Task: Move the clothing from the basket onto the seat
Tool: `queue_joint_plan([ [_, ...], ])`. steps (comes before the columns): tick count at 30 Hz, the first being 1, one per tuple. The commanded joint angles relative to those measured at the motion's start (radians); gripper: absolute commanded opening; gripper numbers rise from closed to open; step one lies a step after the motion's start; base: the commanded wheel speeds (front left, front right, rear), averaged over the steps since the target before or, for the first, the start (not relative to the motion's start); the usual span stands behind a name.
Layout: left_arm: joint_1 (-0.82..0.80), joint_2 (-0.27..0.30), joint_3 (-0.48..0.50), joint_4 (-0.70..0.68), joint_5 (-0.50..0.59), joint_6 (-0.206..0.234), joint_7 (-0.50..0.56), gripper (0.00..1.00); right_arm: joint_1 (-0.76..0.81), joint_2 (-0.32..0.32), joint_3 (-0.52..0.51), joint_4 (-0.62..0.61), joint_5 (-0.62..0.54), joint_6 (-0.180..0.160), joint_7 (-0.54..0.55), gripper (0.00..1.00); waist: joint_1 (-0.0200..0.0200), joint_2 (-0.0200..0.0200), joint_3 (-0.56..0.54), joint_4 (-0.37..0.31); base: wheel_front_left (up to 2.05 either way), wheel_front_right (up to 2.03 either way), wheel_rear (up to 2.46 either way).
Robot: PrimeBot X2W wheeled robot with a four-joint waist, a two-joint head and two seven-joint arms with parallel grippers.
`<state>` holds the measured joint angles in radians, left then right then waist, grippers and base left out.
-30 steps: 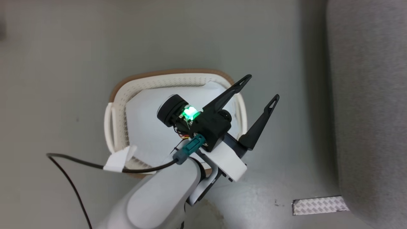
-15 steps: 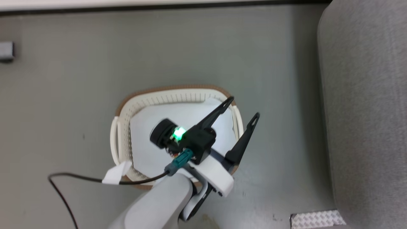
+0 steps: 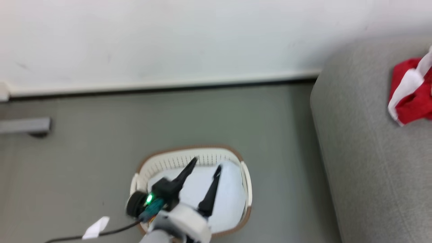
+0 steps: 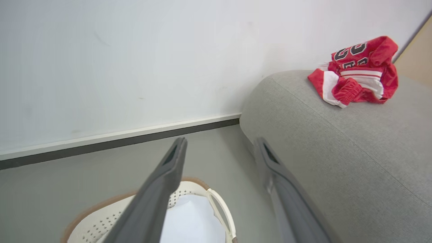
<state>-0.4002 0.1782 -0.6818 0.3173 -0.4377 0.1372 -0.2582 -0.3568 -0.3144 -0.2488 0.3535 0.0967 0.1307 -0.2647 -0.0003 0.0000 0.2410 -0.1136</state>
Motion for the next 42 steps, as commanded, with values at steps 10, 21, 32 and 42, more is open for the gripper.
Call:
queue_joint_plan([
  [10, 0.232, 0.042, 0.174, -0.041, 0.027, 0.053, -0.007, 1.00, 0.238, 0.096, 0.130, -0.118, 0.022, 0.000, 0.001, 1.00, 0.0003, 0.0000, -0.233, 0.072, 0.00, 0.00, 0.00],
  [21, 0.341, 0.018, 0.346, -0.046, 0.095, -0.003, -0.006, 1.00, 0.354, 0.215, 0.173, -0.124, 0.007, 0.000, 0.001, 1.00, 0.0003, 0.0000, -0.281, 0.151, 0.00, 0.00, 0.00],
  [32, 0.379, -0.028, 0.468, -0.026, 0.168, -0.068, -0.006, 1.00, 0.423, 0.262, 0.168, -0.082, 0.018, 0.000, 0.001, 1.00, 0.0003, 0.0000, -0.299, 0.165, 0.00, 0.00, 0.00],
  [42, 0.395, -0.066, 0.540, 0.011, 0.228, -0.102, -0.006, 1.00, 0.407, 0.263, 0.187, -0.054, 0.049, 0.000, 0.001, 1.00, 0.0003, 0.0000, -0.297, 0.146, 0.00, 0.00, 0.00],
])
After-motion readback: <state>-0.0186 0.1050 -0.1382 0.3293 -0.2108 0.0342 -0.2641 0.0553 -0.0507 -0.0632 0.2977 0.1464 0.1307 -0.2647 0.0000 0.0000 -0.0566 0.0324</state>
